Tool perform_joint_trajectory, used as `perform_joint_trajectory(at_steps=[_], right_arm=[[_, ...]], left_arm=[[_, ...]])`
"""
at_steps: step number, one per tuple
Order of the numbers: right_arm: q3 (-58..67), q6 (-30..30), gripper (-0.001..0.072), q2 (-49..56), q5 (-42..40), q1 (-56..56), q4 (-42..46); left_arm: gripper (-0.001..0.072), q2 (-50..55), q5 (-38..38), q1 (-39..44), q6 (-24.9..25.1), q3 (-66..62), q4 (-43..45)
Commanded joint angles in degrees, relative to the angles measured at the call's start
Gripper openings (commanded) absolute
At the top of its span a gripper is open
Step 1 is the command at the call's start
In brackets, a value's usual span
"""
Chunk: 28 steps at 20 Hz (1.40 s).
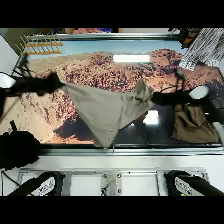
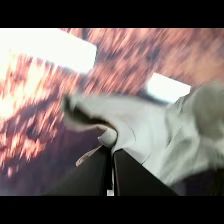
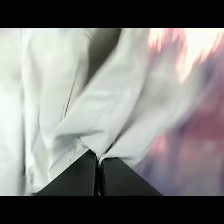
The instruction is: Fold the clothes and pants, and hang the long-sleeved shirts on hangers.
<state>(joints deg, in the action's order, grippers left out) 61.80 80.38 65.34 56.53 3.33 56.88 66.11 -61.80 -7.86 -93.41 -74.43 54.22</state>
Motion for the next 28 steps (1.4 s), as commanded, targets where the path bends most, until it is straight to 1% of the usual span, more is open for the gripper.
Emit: perform_joint_trajectory(at_steps=[1, 3, 5, 6, 8, 10, 12, 13, 16, 17, 19, 22, 24, 25, 26, 27, 28], right_arm=[[13.57, 0.00, 0.0023, -12.87, 5.31, 5.16, 3.37], [19.67, 2.45, 0.0023, -18.99, 2.78, 6.75, 3.39], [23.61, 2.60, 0.0023, -23.69, -0.52, 7.41, 3.52], [24.74, 2.60, 0.0023, -25.66, -2.69, 7.41, 3.56], [25.70, 4.46, 0.0023, -28.46, -6.69, 7.41, 3.54], [25.75, 6.71, 0.0023, -29.90, -9.01, 7.41, 3.54], [25.75, 6.97, 0.0023, -30.05, -9.14, 7.39, 3.34], [25.73, 8.26, 0.0023, -29.49, -9.07, 7.39, 3.37], [25.73, 10.86, 0.0023, -25.81, -8.02, 7.28, 3.28], [25.73, 12.22, 0.0023, -23.69, -7.19, 7.28, 3.26], [25.73, 12.68, 0.0022, -17.18, -4.52, 6.84, 2.25], [25.73, 12.68, 0.0022, -2.32, -0.02, 2.43, 2.71], [25.75, 12.59, 0.0024, 8.90, -2.78, -0.39, 3.56], [25.90, 12.15, 0.0044, 14.10, -5.70, -1.03, 3.17], [26.73, 11.69, 0.0256, 18.29, -7.13, -1.01, 1.97], [28.22, 10.56, 0.0573, 21.97, -7.52, -0.83, 0.59], [29.55, 8.96, 0.0672, 24.00, -6.99, -0.33, -0.15]], left_arm=[[0.0010, -9.94, -1.53, -3.15, -0.02, -13.18, -0.24], [0.0010, -16.28, 0.61, -3.19, 0.00, -18.21, -0.13], [0.0010, -21.57, 2.64, -3.19, 0.00, -22.08, -0.07], [0.0010, -23.67, 3.58, -3.19, 0.02, -23.54, 0.35], [0.0009, -27.28, 5.88, -3.19, 0.04, -25.44, 0.35], [0.0010, -29.18, 7.08, -3.19, 0.04, -26.16, 0.35], [0.0010, -29.57, 7.23, -3.19, 0.00, -25.97, 1.29], [0.0010, -28.70, 6.38, -3.19, 0.00, -25.97, 1.95], [0.0010, -22.47, 1.60, -3.19, 0.00, -25.94, 2.21], [0.0010, -19.34, -0.92, -3.19, 0.00, -25.94, 2.38], [0.0010, -11.45, -6.73, -3.17, 0.00, -25.94, 3.30], [0.0010, 4.28, -14.95, -2.97, 0.02, -25.94, 3.32], [0.0010, 15.08, -17.44, -2.47, 0.00, -25.97, 3.08], [0.0010, 20.39, -17.62, -1.84, -0.02, -25.99, 3.15], [0.0010, 25.22, -17.46, -1.57, -0.02, -26.03, 3.19], [0.0010, 29.00, -17.64, -1.27, -0.04, -26.03, 2.73], [0.0010, 32.13, -17.33, -1.25, -0.04, -26.03, 2.86]])
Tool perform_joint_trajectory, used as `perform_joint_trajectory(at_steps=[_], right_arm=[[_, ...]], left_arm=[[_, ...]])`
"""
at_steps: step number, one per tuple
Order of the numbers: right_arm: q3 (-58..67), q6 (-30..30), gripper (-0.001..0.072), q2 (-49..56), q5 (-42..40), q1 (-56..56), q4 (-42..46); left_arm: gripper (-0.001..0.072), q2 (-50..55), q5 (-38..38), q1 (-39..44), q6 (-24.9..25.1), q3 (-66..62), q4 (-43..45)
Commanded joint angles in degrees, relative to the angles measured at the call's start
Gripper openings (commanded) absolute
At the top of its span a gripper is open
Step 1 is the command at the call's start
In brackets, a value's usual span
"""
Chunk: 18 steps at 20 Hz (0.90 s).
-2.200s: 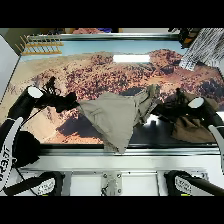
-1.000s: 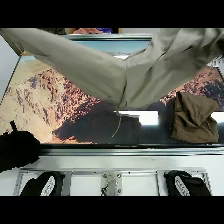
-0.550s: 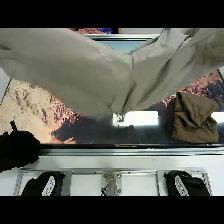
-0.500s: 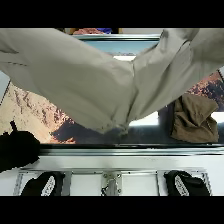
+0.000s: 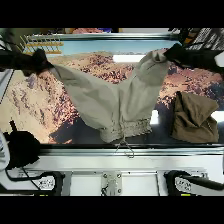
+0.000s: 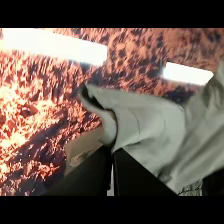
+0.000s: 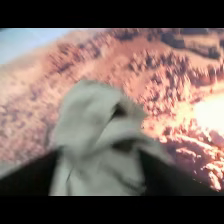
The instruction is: Fold the clothes and pants, and hang the long-sleeved shirts on hangers.
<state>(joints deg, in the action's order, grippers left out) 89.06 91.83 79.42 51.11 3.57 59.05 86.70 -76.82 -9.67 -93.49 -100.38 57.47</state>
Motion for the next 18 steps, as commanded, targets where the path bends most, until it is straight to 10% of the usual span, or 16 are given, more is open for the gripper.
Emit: perform_joint_trajectory(at_steps=[1, 9, 18], right_arm=[[2.75, -3.65, 0.0671, 10.40, -1.64, 0.37, -2.16], [-15.78, -2.03, 0.0670, -5.49, 14.67, 6.34, 18.60], [-57.18, 6.21, 0.0670, -16.06, -3.21, 0.15, -2.34]], left_arm=[[0.0010, 13.73, -1.97, 0.59, 0.04, -0.09, -0.52], [0.0010, 17.05, 1.44, -2.10, 0.09, -0.13, 0.04], [0.0010, 17.05, 1.81, -1.86, 0.11, -0.13, 0.04]])
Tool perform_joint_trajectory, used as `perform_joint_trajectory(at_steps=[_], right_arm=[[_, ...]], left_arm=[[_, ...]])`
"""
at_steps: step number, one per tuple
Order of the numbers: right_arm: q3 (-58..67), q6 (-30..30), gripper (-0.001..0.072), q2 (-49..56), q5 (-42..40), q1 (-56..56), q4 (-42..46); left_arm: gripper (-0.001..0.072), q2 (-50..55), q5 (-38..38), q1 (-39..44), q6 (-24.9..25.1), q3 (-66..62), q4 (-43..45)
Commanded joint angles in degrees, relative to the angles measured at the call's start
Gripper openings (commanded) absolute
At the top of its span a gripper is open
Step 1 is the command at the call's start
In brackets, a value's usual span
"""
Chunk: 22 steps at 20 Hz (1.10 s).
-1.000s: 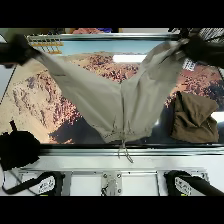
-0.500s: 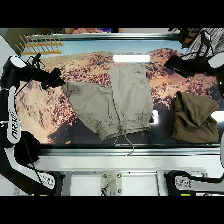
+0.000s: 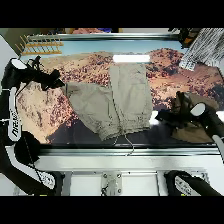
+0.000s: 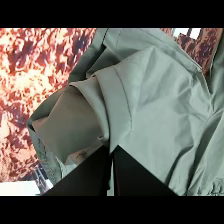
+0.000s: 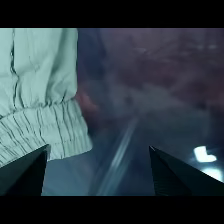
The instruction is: Fold the clothes and pants, and hang the long-sleeved shirts on hangers.
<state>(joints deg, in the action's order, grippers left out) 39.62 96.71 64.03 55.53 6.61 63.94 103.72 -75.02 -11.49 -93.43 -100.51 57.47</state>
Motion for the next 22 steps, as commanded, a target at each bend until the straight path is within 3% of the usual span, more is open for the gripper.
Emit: perform_joint_trajectory(at_steps=[1, 7, 9, 12, 16, 19, 22], right_arm=[[-7.80, 1.70, 0.0670, 0.09, -10.08, -4.83, -7.91], [-7.78, 2.56, 0.0666, 4.90, -23.30, -14.25, -11.72], [-7.78, 2.21, 0.0472, 5.55, -24.33, -14.71, -11.69], [-5.95, -1.53, 0.0039, 5.57, -24.24, -13.94, -11.02], [7.89, -4.52, 0.0023, 6.99, -15.89, -9.57, -1.09], [26.18, -3.26, 0.0023, 12.28, -7.54, -5.77, 9.03], [45.42, -3.28, 0.0023, 20.41, -0.61, -4.57, 12.85]], left_arm=[[0.0010, 0.02, 0.09, -0.04, 0.04, 0.00, 0.04], [0.0010, 0.02, -0.28, -0.17, 0.74, 0.00, 0.07], [0.0009, 0.02, -1.64, -0.15, 1.57, 0.00, 1.36], [0.0009, -0.46, -7.34, -0.15, 1.62, 0.07, 10.69], [0.0009, -9.51, -6.69, -0.20, 1.73, 10.08, 21.81], [0.0009, -21.68, -6.82, 0.83, 1.73, 26.40, 21.81], [0.0009, -34.73, -10.73, 6.38, 2.62, 43.65, 21.90]])
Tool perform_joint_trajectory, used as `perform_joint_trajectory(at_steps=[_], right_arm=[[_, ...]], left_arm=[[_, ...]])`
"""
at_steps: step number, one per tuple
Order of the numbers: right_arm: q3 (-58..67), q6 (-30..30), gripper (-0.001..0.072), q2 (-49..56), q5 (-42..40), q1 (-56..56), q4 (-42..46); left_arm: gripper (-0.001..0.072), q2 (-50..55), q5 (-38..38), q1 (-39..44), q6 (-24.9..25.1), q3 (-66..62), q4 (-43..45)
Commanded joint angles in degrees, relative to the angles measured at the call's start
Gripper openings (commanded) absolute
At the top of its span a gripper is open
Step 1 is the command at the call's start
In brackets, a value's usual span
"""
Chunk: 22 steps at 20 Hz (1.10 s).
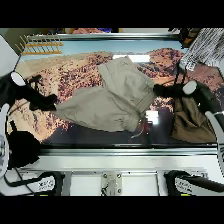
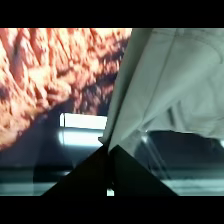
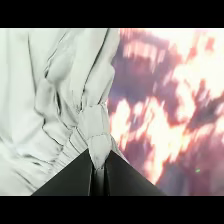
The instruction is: Fold the clothes and pants, and hang the long-sleeved shirts on hangers.
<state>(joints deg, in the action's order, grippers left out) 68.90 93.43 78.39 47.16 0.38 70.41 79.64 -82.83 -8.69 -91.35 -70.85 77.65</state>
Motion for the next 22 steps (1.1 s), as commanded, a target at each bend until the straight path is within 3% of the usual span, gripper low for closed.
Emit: perform_joint_trajectory(at_steps=[1, 3, 5, 6, 8, 9, 14, 17, 22], right_arm=[[21.44, 0.02, 0.0023, 8.70, 8.94, 1.60, 6.32], [28.65, 0.26, 0.0024, 12.68, 9.92, 0.98, 6.29], [32.28, 1.09, 0.0026, 15.13, 9.90, 0.50, 5.11], [32.54, 1.05, 0.0063, 15.47, 9.90, 0.46, 3.69], [32.54, 1.07, 0.0500, 15.41, 10.45, 0.68, 0.74], [32.54, 1.07, 0.0626, 14.82, 11.28, 1.01, 0.20], [29.16, 0.83, 0.0605, 7.65, 21.64, 2.01, 8.48], [13.92, 2.05, 0.0605, -0.96, 23.39, 2.01, 10.43], [-17.00, 13.11, 0.0606, -11.04, 17.57, 2.01, 7.34]], left_arm=[[0.0008, -14.67, -3.61, 6.08, 0.50, 18.95, 1.62], [0.0009, -22.27, -3.54, 12.22, -0.22, 27.65, 1.66], [0.0009, -28.17, -1.73, 18.82, -4.20, 33.59, 1.73], [0.0009, -30.45, 0.46, 22.16, -6.08, 35.74, 1.79], [0.0009, -33.62, 6.56, 27.28, -9.86, 38.73, 1.86], [0.0009, -34.71, 9.75, 29.49, -11.10, 39.54, 1.88], [0.0009, -36.44, 15.39, 29.55, -11.63, 37.75, 2.56], [0.0009, -36.44, 15.54, 24.76, -11.61, 37.55, 2.25], [0.0009, -36.44, 15.61, 18.29, -11.58, 37.55, 2.10]])
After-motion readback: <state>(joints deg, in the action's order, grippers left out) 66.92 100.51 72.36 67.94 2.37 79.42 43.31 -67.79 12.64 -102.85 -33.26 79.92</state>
